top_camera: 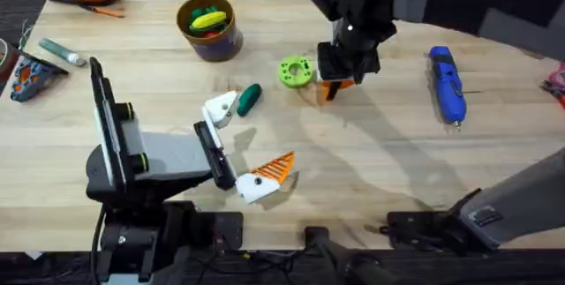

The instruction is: Pick up the gripper from the table and insert it into the empty holder that is missing its gripper. Then pick up a screw, insert it into the mounting hole, and use the screwdriver to tighten it. Finally, clean up the table by picking up the vegetable and placing it into the bucket.

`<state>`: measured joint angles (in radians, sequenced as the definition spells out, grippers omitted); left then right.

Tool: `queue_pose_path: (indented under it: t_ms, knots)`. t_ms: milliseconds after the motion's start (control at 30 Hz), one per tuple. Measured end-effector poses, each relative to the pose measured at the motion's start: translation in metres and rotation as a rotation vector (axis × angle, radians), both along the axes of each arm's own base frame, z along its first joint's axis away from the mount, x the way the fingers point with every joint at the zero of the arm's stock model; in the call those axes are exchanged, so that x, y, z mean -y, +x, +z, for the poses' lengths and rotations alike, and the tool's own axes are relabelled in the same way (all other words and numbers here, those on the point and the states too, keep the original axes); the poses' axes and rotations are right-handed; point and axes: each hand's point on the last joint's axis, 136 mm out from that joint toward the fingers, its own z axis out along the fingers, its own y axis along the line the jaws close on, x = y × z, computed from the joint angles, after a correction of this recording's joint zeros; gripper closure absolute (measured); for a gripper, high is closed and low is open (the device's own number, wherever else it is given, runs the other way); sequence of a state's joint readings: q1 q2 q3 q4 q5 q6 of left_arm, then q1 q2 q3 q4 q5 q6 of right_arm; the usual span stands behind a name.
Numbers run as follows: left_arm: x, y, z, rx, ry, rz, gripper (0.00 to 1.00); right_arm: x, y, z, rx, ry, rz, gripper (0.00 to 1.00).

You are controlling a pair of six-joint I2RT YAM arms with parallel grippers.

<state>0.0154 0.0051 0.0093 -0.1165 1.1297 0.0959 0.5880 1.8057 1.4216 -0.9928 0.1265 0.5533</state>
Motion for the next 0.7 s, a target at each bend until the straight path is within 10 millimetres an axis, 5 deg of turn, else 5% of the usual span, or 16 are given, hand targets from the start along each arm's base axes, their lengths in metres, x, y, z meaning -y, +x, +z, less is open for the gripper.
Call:
queue_pose_path:
  t_ms: [200, 700]
  knots:
    - [0.000, 0.000, 0.000, 0.000, 0.000, 0.000, 0.016, 0.002, -0.003, 0.014, 0.021, 0.012, 0.012, 0.996]
    - [0.000, 0.000, 0.000, 0.000, 0.000, 0.000, 0.015, 0.018, -0.025, 0.146, 0.328, 0.262, 0.054, 0.997]
